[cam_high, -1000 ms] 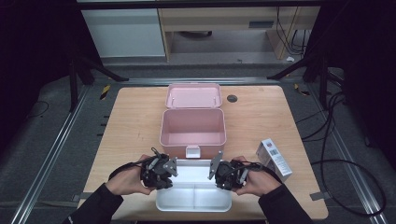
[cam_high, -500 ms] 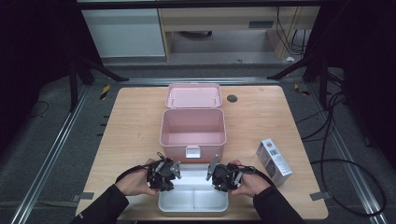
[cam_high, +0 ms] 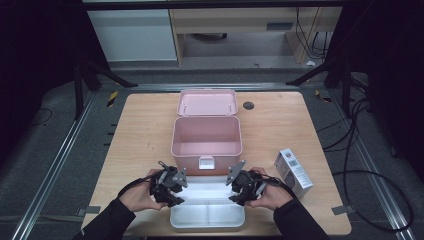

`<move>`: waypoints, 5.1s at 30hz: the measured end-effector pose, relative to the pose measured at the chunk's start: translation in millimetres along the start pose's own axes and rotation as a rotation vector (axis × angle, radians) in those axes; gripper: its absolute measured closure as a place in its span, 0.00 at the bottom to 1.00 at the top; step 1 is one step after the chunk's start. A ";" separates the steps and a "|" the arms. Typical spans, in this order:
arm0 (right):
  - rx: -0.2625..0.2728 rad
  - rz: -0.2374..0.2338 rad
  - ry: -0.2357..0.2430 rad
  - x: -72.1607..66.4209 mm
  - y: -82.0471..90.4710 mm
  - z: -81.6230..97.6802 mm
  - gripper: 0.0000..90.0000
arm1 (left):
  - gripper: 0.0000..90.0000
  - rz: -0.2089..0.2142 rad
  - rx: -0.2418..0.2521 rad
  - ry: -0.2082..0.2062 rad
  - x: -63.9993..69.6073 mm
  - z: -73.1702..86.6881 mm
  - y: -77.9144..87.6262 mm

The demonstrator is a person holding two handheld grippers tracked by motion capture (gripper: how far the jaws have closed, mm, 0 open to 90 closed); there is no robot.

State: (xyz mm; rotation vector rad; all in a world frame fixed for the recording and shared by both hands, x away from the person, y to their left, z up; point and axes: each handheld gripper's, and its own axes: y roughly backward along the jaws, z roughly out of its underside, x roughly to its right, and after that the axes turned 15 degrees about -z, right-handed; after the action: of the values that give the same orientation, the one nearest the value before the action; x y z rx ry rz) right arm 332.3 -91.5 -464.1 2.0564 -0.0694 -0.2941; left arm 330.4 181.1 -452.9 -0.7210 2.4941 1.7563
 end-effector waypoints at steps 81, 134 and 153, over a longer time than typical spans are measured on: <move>0.108 0.295 -0.824 67.6 79.6 117.9 0.60 | 0.35 -0.426 0.064 0.833 -61.8 112.6 1.2; 0.336 0.352 -0.621 61.4 169.0 40.2 0.63 | 0.33 -0.393 0.074 0.783 -59.3 102.2 0.7; 0.372 0.328 -0.528 80.2 183.2 -38.5 0.63 | 0.32 -0.384 0.076 0.780 -59.4 100.7 0.8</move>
State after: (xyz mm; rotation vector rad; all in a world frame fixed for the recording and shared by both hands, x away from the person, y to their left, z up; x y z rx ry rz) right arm 432.8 -161.1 -301.2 2.2320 -0.8279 -0.6476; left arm 357.8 292.8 -474.0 -2.0295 2.5037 1.3982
